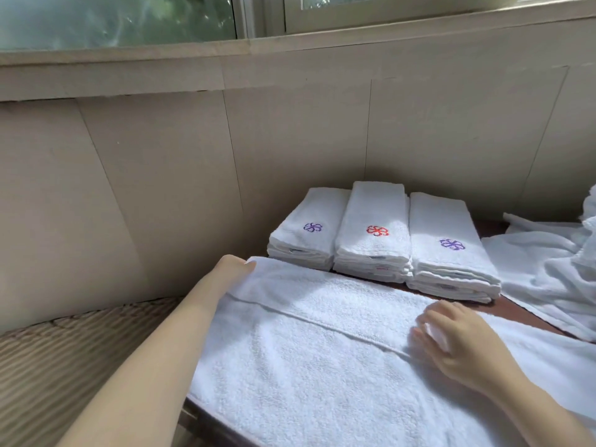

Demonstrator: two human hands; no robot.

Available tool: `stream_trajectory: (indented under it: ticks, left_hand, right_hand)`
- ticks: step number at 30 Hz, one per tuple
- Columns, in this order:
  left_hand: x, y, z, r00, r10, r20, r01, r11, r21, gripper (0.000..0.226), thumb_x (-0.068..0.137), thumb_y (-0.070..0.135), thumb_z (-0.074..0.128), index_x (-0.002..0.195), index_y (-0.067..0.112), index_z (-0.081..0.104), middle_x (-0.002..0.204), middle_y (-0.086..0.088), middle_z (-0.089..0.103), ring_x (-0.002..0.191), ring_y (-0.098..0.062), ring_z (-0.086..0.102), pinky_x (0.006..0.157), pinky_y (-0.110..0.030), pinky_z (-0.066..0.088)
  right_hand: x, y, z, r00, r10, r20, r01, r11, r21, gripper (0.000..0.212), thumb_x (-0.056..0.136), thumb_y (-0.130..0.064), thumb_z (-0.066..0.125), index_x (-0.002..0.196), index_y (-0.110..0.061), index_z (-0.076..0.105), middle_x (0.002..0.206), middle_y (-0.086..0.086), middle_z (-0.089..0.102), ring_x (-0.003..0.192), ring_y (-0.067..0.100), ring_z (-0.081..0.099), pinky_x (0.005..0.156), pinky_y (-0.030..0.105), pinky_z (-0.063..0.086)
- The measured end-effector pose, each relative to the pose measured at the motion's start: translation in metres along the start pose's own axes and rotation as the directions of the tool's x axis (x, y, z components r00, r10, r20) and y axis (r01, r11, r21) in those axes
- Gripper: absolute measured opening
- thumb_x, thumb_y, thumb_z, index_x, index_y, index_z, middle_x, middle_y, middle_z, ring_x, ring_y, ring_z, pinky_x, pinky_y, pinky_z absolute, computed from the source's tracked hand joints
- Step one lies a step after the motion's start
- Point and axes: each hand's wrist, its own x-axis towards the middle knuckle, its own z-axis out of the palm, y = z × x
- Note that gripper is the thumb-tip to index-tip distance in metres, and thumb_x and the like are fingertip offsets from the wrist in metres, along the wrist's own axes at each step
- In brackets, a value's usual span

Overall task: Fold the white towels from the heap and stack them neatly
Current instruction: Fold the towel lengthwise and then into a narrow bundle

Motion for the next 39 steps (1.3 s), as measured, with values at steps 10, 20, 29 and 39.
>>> stream_trajectory:
  ticks: [10, 20, 29, 39]
  left_hand:
    - [-0.008, -0.005, -0.008, 0.994, -0.095, 0.057, 0.108, 0.944, -0.31, 0.033, 0.08, 0.007, 0.076, 0.108, -0.008, 0.067, 0.112, -0.024, 0.065, 0.107, -0.037, 0.062, 0.099, -0.048, 0.047]
    - [-0.011, -0.003, 0.008, 0.982, 0.152, -0.116, -0.109, 0.944, 0.311, 0.025, 0.087, 0.021, 0.066, 0.109, 0.01, 0.065, 0.108, -0.009, 0.061, 0.107, -0.03, 0.054, 0.087, -0.033, 0.043]
    - [-0.048, 0.009, 0.084, 0.934, 0.275, 0.227, -0.356, 0.733, 0.579, 0.076, 0.088, 0.074, 0.021, 0.152, 0.037, 0.008, 0.162, 0.004, -0.003, 0.148, -0.019, 0.0, 0.117, -0.046, 0.001]
    - [-0.11, -0.043, 0.044, 0.877, 0.371, 0.305, -0.48, 0.646, 0.594, 0.07, 0.095, 0.064, 0.024, 0.153, 0.032, 0.004, 0.161, 0.0, -0.007, 0.148, -0.018, -0.005, 0.118, -0.046, 0.002]
  right_hand:
    - [-0.006, -0.021, 0.009, 0.98, -0.201, 0.001, 0.2, 0.978, -0.065, 0.008, 0.073, -0.012, 0.069, 0.066, -0.018, 0.068, 0.067, -0.006, 0.063, 0.056, 0.019, 0.059, 0.061, 0.028, 0.048]
    - [-0.015, -0.02, -0.012, 0.983, -0.116, 0.144, 0.104, 0.991, 0.087, 0.019, 0.087, -0.044, 0.06, 0.086, -0.033, 0.076, 0.087, -0.018, 0.07, 0.075, 0.007, 0.066, 0.063, 0.022, 0.055]
    - [-0.055, 0.052, -0.034, 0.616, 0.645, 0.452, -0.547, 0.764, -0.344, 0.056, 0.095, -0.062, 0.017, 0.148, -0.044, 0.012, 0.16, -0.009, 0.006, 0.147, 0.019, 0.007, 0.116, 0.042, 0.015]
    - [-0.084, 0.009, -0.066, 0.714, 0.606, 0.351, -0.468, 0.786, -0.404, 0.038, 0.097, -0.048, 0.025, 0.127, -0.032, 0.041, 0.136, -0.005, 0.041, 0.131, 0.02, 0.036, 0.104, 0.038, 0.032]
